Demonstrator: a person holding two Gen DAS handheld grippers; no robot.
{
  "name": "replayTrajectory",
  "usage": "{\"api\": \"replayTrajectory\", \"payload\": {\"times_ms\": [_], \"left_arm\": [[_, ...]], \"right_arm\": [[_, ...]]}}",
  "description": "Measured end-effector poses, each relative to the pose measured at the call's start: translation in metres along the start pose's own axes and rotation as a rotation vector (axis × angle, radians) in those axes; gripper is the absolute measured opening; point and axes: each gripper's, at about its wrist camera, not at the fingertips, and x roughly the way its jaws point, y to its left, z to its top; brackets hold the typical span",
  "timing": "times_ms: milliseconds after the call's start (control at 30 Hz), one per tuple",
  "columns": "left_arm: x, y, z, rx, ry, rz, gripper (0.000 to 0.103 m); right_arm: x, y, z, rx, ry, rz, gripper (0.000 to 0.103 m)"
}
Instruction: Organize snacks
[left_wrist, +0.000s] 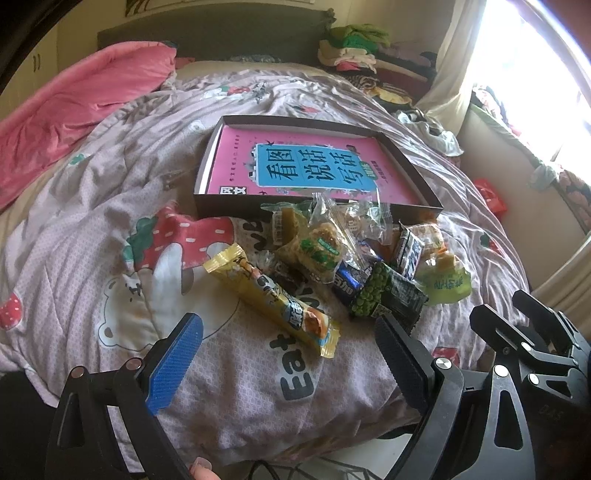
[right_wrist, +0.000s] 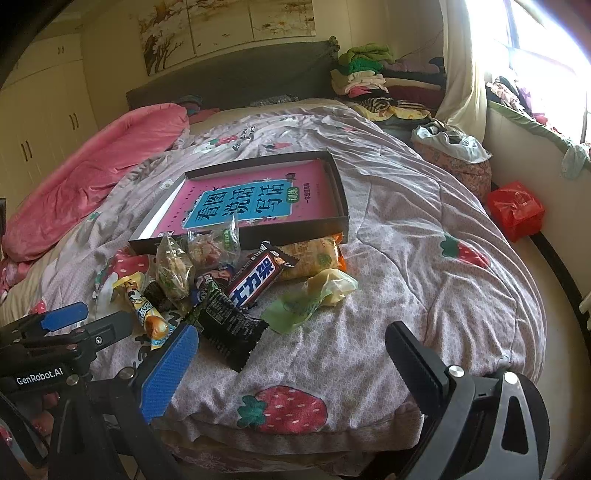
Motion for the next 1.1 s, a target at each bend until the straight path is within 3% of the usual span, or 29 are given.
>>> {"api": "replayTrajectory", "payload": {"times_ms": [1100], "left_arm": [[0.0051, 0.0006, -0.0046, -0.015, 0.016, -0.008, 0.094]], "right_arm": [[0.0041, 0.0012, -0.0013, -0.007, 0.01, 0.009, 0.102]]}}
